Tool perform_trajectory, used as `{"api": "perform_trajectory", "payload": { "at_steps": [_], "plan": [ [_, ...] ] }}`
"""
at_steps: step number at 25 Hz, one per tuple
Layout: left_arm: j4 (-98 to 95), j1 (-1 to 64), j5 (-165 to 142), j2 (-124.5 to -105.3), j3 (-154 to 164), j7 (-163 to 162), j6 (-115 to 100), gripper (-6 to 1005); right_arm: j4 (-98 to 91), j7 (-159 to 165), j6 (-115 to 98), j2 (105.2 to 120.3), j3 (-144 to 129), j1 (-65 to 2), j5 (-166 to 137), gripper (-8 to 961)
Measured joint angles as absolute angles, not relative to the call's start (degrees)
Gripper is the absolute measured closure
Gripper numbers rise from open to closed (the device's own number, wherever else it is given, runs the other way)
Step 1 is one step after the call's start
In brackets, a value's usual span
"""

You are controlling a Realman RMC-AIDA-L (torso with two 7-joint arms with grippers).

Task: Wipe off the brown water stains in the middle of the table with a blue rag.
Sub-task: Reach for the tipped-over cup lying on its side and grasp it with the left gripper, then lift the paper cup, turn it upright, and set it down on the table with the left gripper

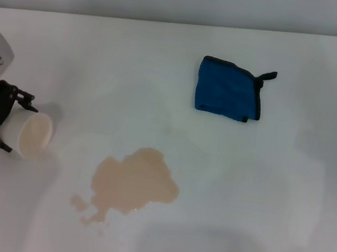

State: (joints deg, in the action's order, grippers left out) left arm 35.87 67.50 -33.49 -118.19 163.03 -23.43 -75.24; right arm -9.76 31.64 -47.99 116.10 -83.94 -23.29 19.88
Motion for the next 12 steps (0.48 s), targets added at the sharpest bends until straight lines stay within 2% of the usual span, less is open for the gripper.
{"api": "perform_trajectory", "payload": {
  "at_steps": [12],
  "plan": [
    [35.1, 64.6, -24.6, -118.37, 163.0, -27.2, -72.8, 191, -10.3, 31.4, -48.0, 115.93, -83.9, -23.5, 19.6, 289]
  ]
}}
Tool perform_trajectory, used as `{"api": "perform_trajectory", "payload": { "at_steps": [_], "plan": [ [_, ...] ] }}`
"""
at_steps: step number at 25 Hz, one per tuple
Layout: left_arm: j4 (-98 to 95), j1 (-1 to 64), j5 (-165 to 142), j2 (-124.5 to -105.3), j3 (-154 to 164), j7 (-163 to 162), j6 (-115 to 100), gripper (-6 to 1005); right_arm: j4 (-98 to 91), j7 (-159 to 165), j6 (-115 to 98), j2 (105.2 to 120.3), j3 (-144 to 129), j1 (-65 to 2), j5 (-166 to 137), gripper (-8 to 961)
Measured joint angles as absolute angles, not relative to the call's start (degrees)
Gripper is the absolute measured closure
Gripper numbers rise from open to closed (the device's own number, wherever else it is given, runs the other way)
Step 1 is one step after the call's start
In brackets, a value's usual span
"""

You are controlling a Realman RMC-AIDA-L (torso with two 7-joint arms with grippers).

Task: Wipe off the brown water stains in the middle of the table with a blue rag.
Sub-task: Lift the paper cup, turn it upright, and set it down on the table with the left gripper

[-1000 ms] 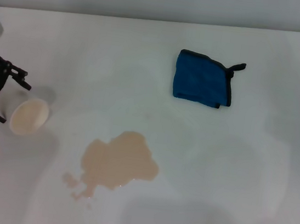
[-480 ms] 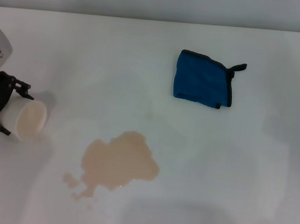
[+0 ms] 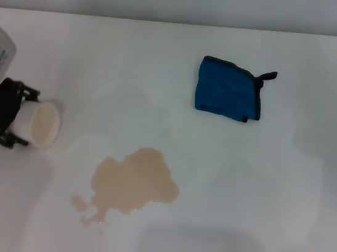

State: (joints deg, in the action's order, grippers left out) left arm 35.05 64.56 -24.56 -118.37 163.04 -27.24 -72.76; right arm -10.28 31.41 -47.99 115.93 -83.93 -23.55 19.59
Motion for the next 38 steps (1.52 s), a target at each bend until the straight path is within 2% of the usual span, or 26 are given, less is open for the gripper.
{"api": "perform_trajectory", "payload": {
  "at_steps": [5, 11, 14, 17, 22, 28, 38],
  "plan": [
    [36.6, 63.2, -13.3, -117.96, 163.0, -31.7, -72.8, 222, -10.3, 31.3, -48.0, 115.83, -83.9, -23.8, 19.6, 289],
    [36.8, 58.4, 8.4, -117.33, 163.0, -35.6, -75.1, 272, -10.4, 31.3, -48.2, 115.78, -83.9, -24.4, 19.6, 289],
    [32.9, 52.4, 24.0, -117.33, 163.0, -34.8, -75.9, 298, -10.4, 31.3, -48.4, 115.84, -83.9, -24.7, 19.6, 289],
    [26.7, 46.5, 36.5, -118.18, 163.0, -31.9, -74.9, 318, -10.8, 31.2, -48.6, 115.80, -83.9, -25.0, 19.5, 289],
    [16.0, 40.1, 49.8, -118.56, 163.0, -26.8, -71.9, 374, -11.0, 31.2, -48.6, 115.48, -83.8, -25.2, 19.5, 289],
    [2.7, 33.5, 68.8, -119.05, 163.0, -16.1, -67.9, 388, -11.1, 31.0, -48.6, 115.32, -83.6, -25.3, 19.5, 289],
    [-2.5, 32.7, 73.6, -119.37, 162.9, -13.6, -57.6, 398, -10.6, 30.4, -48.6, 115.35, -83.6, -24.7, 19.6, 289]
  ]
}}
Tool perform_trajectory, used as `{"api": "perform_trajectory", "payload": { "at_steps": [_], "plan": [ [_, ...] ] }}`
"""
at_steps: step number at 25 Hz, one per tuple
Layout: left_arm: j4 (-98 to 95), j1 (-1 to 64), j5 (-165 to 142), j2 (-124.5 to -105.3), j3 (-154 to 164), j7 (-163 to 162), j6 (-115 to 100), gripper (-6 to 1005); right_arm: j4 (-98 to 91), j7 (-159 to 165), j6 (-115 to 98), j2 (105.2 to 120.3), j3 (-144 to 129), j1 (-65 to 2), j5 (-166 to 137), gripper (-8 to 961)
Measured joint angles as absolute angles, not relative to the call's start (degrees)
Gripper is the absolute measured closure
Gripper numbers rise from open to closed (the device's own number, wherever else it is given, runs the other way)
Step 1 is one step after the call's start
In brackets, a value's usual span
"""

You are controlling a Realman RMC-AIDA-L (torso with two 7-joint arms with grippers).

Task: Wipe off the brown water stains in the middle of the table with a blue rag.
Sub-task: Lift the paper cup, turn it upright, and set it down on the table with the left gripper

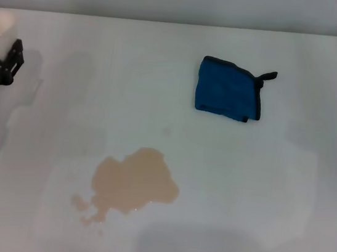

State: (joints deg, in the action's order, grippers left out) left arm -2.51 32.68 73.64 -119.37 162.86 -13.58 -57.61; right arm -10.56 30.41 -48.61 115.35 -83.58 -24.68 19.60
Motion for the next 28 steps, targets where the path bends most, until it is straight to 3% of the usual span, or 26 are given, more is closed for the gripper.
{"api": "perform_trajectory", "payload": {
  "at_steps": [19, 28],
  "plan": [
    [-5.0, 32.6, 74.0, -119.59, 162.9, -5.6, -49.9, 410, -10.6, 30.9, -48.7, 115.81, -83.9, -24.2, 19.7, 290],
    [-7.0, 31.9, 74.1, -119.62, 162.9, -3.7, -48.7, 334, -10.5, 30.9, -48.7, 115.92, -83.9, -24.0, 19.6, 290]
  ]
}}
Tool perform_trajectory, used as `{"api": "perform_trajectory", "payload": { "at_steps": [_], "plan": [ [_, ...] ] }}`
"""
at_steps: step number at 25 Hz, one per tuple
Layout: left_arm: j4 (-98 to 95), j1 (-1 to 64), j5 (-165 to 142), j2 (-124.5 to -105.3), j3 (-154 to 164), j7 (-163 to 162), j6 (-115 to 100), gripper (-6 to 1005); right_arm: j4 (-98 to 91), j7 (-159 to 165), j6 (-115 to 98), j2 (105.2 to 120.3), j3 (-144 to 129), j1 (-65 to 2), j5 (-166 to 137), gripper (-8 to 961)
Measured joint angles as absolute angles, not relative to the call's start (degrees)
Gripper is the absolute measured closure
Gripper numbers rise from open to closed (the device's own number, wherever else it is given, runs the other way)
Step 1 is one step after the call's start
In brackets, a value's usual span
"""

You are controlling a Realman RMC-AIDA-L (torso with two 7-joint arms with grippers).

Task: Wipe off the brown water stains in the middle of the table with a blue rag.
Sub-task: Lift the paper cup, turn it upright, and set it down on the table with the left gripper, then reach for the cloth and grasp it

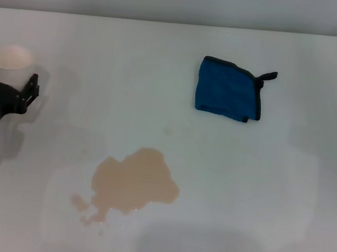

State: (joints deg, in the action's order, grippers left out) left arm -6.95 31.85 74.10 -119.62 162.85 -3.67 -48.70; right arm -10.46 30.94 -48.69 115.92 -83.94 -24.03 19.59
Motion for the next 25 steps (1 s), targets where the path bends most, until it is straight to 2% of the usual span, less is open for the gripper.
{"api": "perform_trajectory", "payload": {
  "at_steps": [13, 21, 25],
  "plan": [
    [-9.5, 29.5, 73.9, -119.69, 162.9, -1.7, -49.2, 282, -10.5, 31.0, -48.7, 116.02, -83.9, -23.9, 19.5, 290],
    [-11.1, 27.2, 73.6, -119.66, 162.9, 0.2, -50.8, 106, -10.5, 31.0, -48.7, 115.96, -83.9, -23.8, 19.5, 290],
    [-12.6, 25.9, 73.5, -119.62, 162.9, 1.8, -52.2, 105, -10.7, 31.0, -48.7, 115.93, -83.9, -23.8, 19.5, 290]
  ]
}}
